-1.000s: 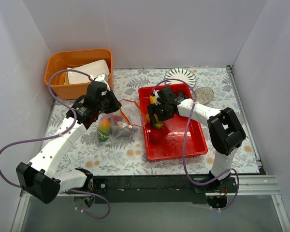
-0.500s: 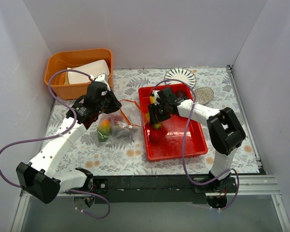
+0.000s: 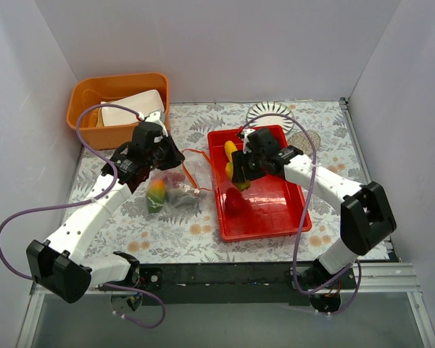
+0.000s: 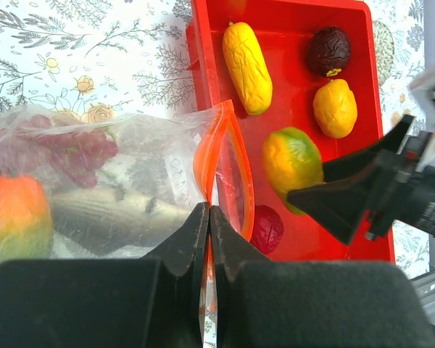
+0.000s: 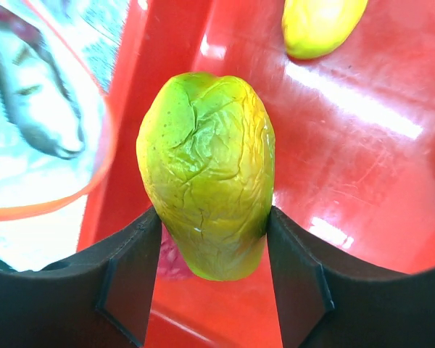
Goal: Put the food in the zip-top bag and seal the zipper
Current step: Pick up the fake fruit from the bin, then place the fake fruit in the zipper food storage bag.
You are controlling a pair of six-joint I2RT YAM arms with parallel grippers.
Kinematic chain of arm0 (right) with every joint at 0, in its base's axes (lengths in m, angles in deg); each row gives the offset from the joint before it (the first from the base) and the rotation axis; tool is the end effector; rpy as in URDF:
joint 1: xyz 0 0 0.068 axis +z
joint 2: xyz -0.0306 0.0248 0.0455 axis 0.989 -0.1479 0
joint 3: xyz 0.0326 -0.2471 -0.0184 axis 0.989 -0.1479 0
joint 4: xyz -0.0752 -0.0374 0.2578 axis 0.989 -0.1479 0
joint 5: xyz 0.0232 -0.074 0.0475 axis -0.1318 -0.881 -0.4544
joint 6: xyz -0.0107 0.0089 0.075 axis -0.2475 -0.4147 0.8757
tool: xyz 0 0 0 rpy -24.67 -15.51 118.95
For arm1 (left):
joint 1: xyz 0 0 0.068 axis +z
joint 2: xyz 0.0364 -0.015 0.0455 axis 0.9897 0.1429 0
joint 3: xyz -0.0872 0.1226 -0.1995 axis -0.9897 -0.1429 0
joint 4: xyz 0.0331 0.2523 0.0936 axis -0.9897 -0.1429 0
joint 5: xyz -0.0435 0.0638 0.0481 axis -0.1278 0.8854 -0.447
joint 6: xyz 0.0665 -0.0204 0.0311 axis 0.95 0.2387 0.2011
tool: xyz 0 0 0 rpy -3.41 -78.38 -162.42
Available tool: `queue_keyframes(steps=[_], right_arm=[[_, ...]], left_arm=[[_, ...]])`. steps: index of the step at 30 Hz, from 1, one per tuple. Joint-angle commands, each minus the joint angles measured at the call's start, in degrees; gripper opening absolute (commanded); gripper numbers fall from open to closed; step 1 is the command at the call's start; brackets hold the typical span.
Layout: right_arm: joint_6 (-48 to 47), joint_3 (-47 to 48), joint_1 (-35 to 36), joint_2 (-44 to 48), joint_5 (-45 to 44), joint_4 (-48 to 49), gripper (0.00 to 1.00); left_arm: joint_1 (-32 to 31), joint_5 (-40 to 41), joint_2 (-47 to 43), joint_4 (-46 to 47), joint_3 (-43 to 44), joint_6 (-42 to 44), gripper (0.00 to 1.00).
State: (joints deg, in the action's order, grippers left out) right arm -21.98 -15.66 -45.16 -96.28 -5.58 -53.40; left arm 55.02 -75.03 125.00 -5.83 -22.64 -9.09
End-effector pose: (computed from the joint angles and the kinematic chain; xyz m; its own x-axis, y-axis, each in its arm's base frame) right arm 0.3004 0.2281 0.1986 -0.7428 -0.2344 -0.6271 -0.4645 0.8550 0.2307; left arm 0.2699 -0.1337 0.3064 -0.5752 -0.7697 -0.2767 -0.3711 0.5471 -0.7503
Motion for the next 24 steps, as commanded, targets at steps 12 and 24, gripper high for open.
queue_keyframes(steps=[12, 24], right_arm=[[6.92, 9.59, 4.44, 4.27, 4.84, -0.53, 0.25], [6.66, 18.81, 8.75, -7.15, 13.54, 2.28, 0.27]], left_arm=[[-0.13, -1.63, -0.57, 2.02, -0.82, -0.39, 0.00], [-0.04, -3.91, -1.09, 1.85, -0.91, -0.56, 0.00]])
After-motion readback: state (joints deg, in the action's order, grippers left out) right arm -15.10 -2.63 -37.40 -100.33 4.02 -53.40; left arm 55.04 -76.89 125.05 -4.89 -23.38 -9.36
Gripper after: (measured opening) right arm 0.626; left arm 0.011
